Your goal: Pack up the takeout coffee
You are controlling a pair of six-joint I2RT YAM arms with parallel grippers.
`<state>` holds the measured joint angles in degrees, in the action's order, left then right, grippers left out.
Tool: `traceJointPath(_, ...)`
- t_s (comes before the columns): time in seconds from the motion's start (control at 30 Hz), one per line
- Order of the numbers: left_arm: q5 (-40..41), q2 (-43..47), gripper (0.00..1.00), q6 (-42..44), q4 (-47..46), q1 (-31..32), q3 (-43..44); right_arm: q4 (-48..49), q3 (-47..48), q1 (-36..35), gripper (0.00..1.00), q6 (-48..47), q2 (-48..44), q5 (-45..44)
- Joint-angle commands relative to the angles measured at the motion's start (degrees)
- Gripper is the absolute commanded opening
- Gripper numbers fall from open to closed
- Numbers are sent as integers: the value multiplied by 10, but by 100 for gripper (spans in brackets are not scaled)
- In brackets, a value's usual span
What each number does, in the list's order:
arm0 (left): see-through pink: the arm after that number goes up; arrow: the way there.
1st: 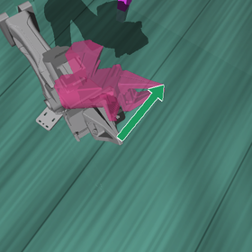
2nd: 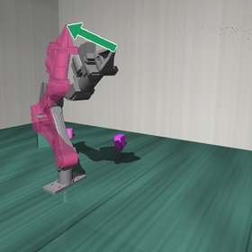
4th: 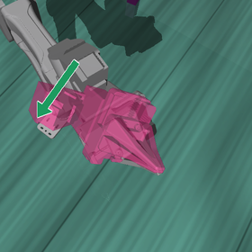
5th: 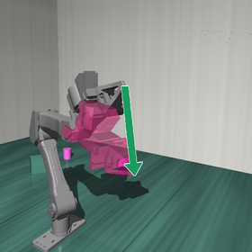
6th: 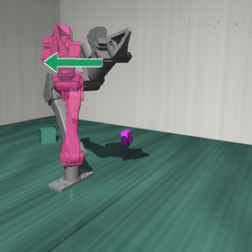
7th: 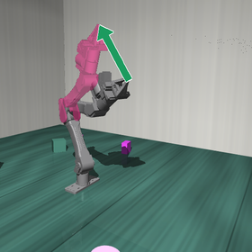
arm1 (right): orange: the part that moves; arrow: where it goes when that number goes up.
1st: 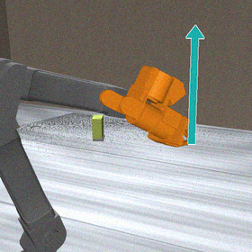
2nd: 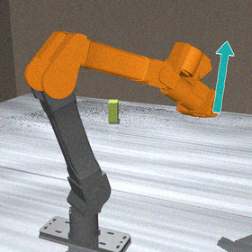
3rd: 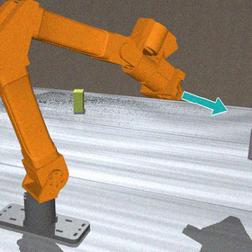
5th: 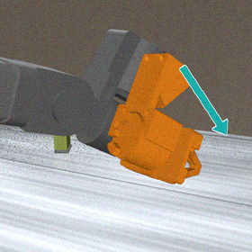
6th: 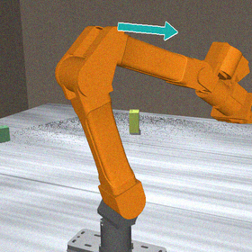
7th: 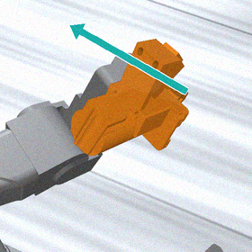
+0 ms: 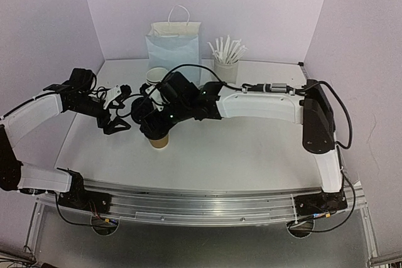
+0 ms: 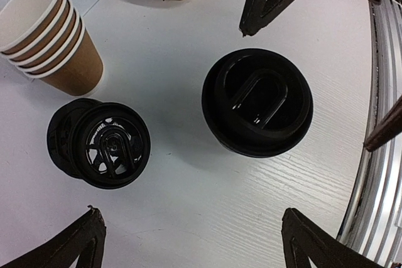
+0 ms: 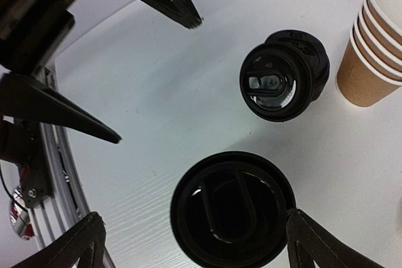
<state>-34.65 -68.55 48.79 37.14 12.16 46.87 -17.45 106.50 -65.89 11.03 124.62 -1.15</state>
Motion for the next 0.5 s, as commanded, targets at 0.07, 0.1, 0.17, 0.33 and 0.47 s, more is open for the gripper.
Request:
traceJointPath(0.07,27,19,97,-54,-55,-3,-29,-7,37,1,93,-38,41,-26)
traceJointPath(0.1,25,19,97,-56,-55,-3,-29,-7,38,1,92,-37,44,-25)
traceJointPath(0.17,23,18,97,-61,-54,-3,-28,-8,37,1,89,-36,48,-27)
traceJointPath(0.33,24,14,97,-58,-54,-3,-30,-9,36,-1,86,-38,56,-32)
traceJointPath(0.47,23,12,97,-59,-57,-3,-29,-12,35,-6,83,-44,67,-48)
